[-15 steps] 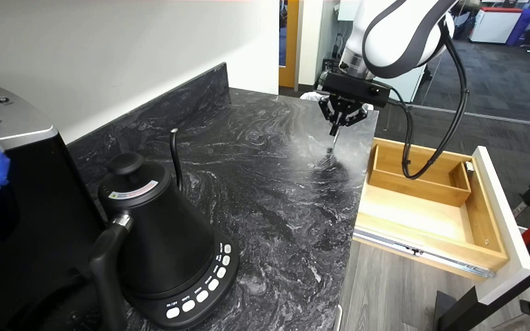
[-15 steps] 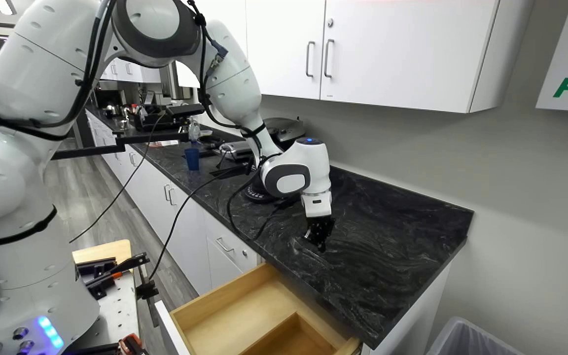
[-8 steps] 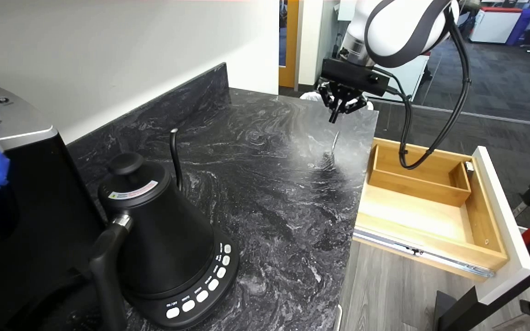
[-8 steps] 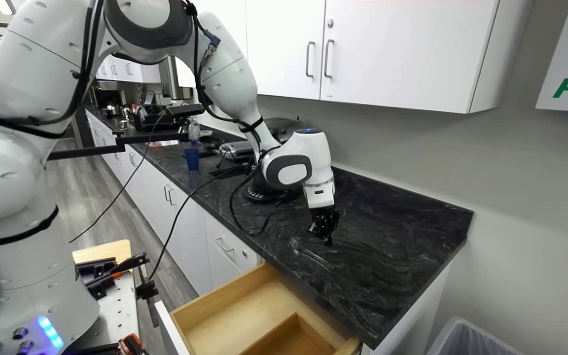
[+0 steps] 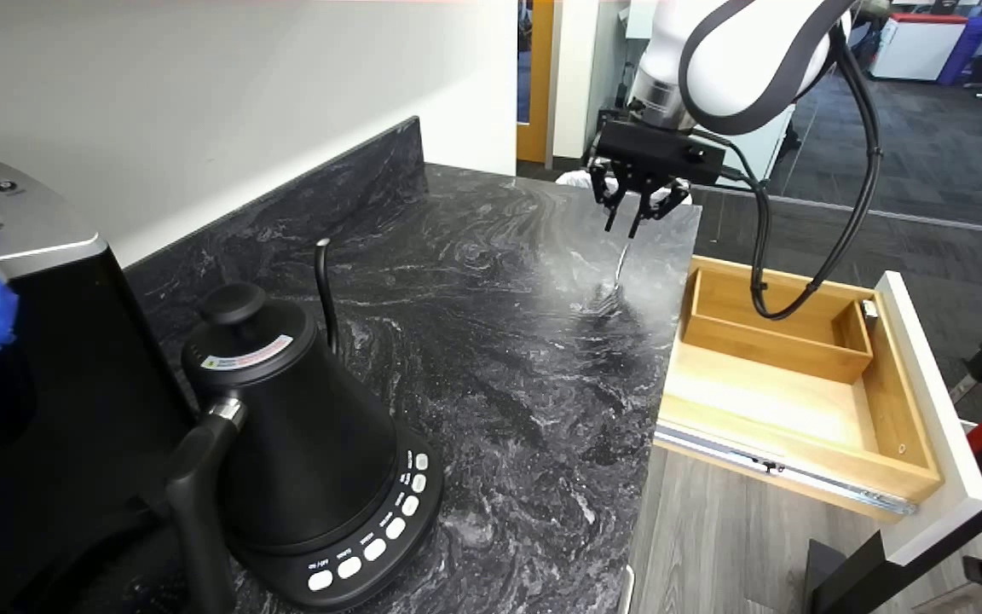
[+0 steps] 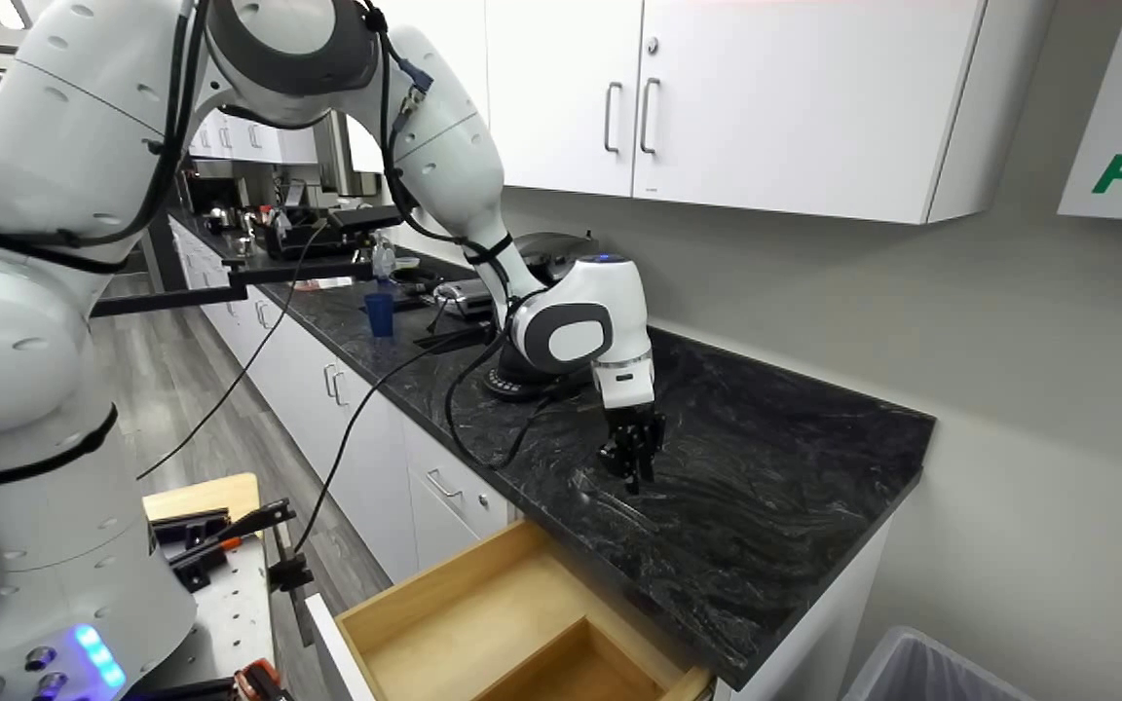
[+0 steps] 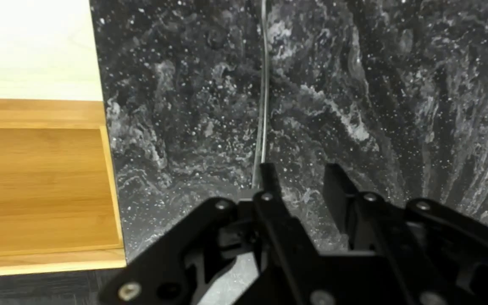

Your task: Put the fork in the right segment of the drawer

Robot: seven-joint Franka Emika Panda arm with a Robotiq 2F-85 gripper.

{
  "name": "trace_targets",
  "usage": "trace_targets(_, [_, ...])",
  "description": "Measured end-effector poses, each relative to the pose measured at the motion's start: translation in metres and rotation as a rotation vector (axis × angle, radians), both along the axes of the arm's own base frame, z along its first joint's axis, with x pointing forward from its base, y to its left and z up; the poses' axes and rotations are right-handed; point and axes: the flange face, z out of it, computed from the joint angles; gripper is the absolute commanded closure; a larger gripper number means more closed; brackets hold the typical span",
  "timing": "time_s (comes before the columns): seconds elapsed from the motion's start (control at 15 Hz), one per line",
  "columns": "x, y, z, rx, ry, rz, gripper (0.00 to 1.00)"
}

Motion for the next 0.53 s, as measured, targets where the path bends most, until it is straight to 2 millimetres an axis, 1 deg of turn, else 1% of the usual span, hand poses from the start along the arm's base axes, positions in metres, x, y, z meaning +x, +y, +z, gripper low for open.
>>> trace_targets(0.33, [-0.006,0.013,-0.009,-0.007,0.081,0.018,0.02])
trace_targets(0.53, [-0.008,0.016,-0.012,-0.004,0.108,0.022,0.00])
